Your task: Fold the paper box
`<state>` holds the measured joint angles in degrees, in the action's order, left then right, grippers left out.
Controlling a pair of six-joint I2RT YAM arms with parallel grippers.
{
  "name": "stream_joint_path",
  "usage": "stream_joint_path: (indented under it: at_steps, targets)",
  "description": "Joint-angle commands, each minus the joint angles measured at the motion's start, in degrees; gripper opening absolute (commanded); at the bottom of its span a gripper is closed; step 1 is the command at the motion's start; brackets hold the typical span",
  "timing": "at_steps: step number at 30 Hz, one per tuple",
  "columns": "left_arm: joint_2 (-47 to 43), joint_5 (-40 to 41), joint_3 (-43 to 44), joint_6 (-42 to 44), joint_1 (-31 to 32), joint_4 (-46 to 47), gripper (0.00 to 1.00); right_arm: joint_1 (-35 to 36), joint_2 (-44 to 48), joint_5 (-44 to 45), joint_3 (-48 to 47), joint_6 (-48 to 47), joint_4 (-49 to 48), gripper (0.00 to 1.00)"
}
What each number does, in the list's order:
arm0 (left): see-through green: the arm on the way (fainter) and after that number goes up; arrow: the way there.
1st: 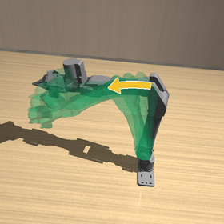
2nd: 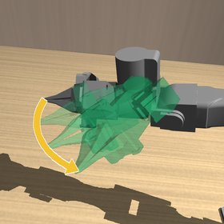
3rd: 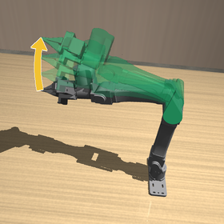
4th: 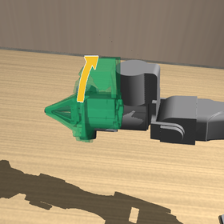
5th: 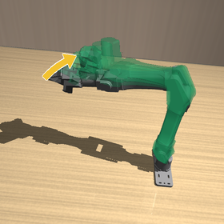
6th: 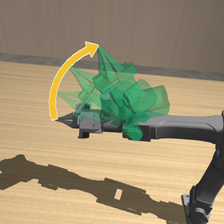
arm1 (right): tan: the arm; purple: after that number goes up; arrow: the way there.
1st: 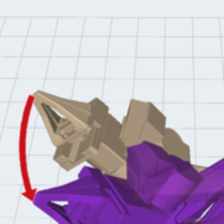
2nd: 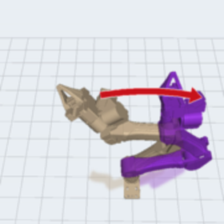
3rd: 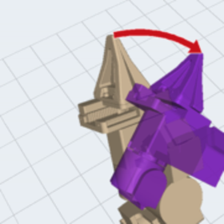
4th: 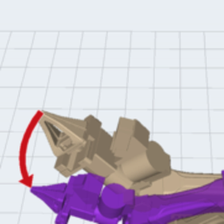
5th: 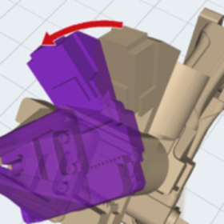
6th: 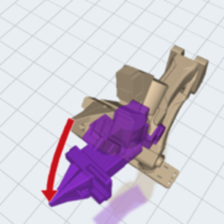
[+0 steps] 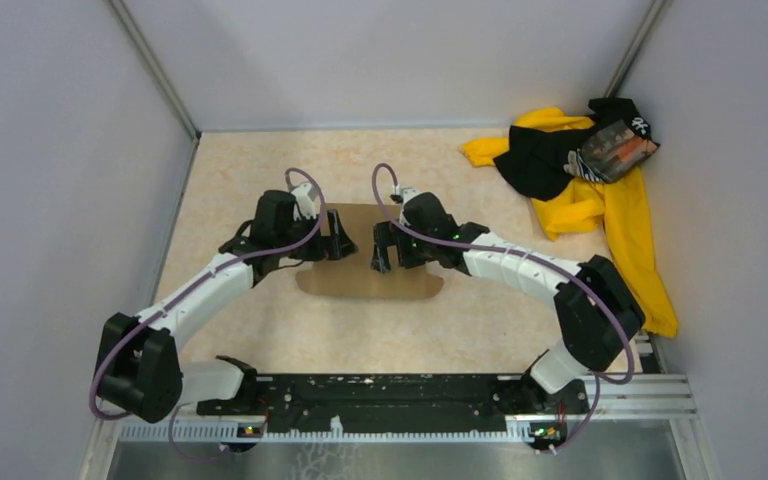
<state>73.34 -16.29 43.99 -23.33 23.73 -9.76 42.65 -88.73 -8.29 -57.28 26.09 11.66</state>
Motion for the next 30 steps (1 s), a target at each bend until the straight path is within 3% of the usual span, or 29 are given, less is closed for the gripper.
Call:
stream_joint_path:
  at_steps: [1,6,15,18,22,30]
  targets:
    - [-3.79,-2.22,6.77,2.01,-0.17,-3.33,0.99,-1.26,5.94,4.04,-6.57,-3.33,6.22,0.99]
    - [-5.52,-4.67,7.70,2.65,-0.21,-4.23,0.99,-4.89,11.44,2.69,-3.44,-4.46,5.59,0.99]
    - [-11.04,-0.94,3.67,1.33,-0.26,-5.82,0.99,-7.08,19.61,-3.29,4.52,-10.43,2.83,0.99]
    - [-13.09,-0.45,1.87,0.21,-0.26,-6.21,0.99,-8.74,20.49,-4.79,6.10,-8.52,5.09,0.99]
    - [-15.67,-1.03,-0.88,-0.95,-0.25,-7.63,0.99,-11.57,23.37,-11.28,12.82,-5.33,0.42,0.99]
    - [-17.91,0.34,-4.99,-3.78,-0.22,-8.35,0.99,-12.99,25.06,-12.58,17.31,-4.48,-0.02,0.99]
